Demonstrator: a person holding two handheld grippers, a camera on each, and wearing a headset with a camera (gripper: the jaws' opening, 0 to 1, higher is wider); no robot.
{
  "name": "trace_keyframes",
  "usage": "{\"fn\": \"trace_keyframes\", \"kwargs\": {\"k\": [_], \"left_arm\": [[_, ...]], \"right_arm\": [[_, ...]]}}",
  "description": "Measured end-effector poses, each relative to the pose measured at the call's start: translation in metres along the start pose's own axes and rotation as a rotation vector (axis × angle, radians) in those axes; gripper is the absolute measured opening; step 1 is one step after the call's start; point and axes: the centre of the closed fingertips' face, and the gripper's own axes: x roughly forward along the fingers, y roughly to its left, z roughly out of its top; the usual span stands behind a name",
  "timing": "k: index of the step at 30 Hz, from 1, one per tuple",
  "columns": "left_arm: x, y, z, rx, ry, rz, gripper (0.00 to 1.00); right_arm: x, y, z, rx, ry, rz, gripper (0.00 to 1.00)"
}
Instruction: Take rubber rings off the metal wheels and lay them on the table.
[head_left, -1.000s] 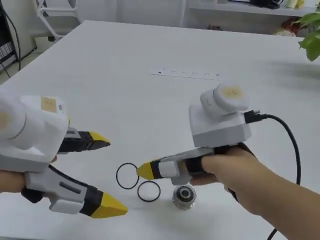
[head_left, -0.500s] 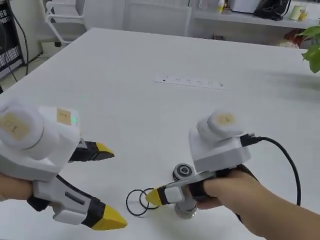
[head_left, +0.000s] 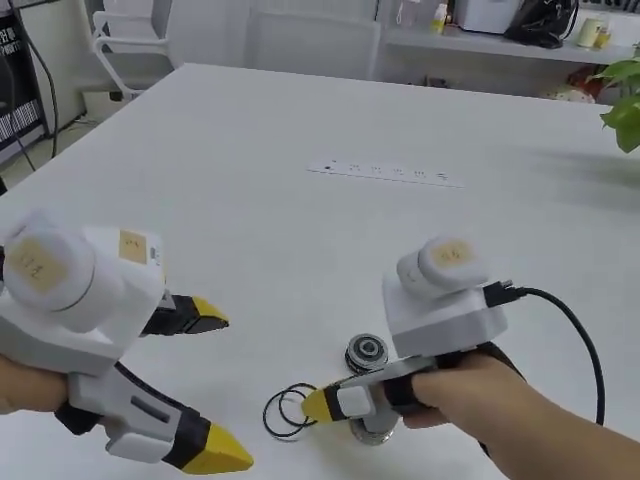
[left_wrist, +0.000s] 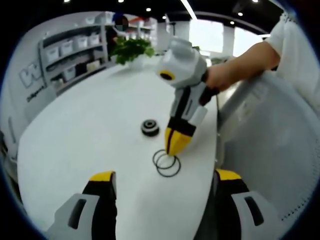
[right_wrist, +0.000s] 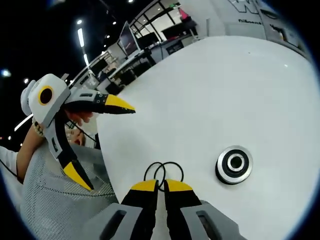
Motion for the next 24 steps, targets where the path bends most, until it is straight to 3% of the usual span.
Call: {"fn": "trace_keyframes", "kwargs": {"k": [12,19,24], "left_arm": [[0.0,0.001,-0.002,-0.004,0.007,0.004,0.81],[0.0,0.0,-0.003,-0.003,0.013,0.0,0.8],[0.001,0.0,-0.004,-0.005,0.016,0.001,0.8]], "right_arm": [[-0.005,-0.002,0.004,-0.017,-0.011,-0.005,0.07],[-0.003,0.005,0.0,-0.128,0.03,-0.003,0.12],[-0.003,0.001,-0.007,-0.256,0.089,-0.057,0.13]]}}
